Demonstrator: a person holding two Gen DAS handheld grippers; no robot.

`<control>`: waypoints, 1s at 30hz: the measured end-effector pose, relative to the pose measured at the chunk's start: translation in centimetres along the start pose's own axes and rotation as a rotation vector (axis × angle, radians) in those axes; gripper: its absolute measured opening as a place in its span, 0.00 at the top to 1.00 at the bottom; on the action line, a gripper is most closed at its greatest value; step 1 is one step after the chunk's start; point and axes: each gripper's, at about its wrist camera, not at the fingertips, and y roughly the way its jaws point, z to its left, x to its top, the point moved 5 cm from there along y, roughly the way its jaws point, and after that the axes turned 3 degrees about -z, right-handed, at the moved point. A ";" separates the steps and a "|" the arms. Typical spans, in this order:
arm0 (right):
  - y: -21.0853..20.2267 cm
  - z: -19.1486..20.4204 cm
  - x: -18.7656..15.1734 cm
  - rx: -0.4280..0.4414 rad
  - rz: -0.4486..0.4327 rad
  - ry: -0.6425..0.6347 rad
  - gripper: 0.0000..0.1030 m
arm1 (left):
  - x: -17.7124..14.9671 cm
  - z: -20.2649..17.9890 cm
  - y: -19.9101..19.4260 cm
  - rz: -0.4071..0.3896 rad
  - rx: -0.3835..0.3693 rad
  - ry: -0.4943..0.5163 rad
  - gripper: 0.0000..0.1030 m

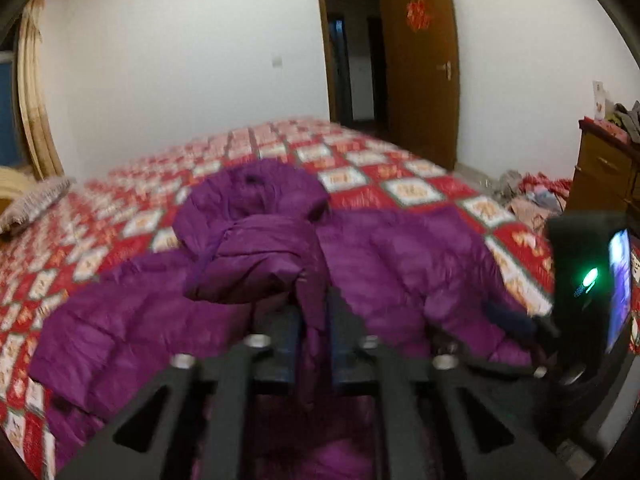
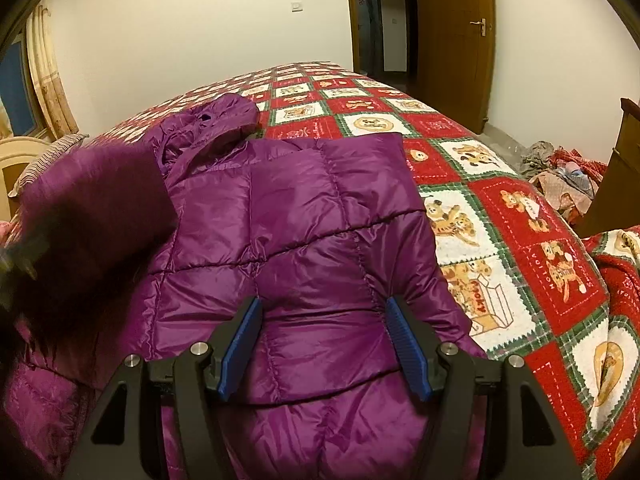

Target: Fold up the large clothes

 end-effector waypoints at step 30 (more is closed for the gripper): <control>-3.0 19.5 2.0 0.140 -0.032 -0.479 0.29 | -8.6 20.6 -2.7 0.223 0.546 -0.238 0.01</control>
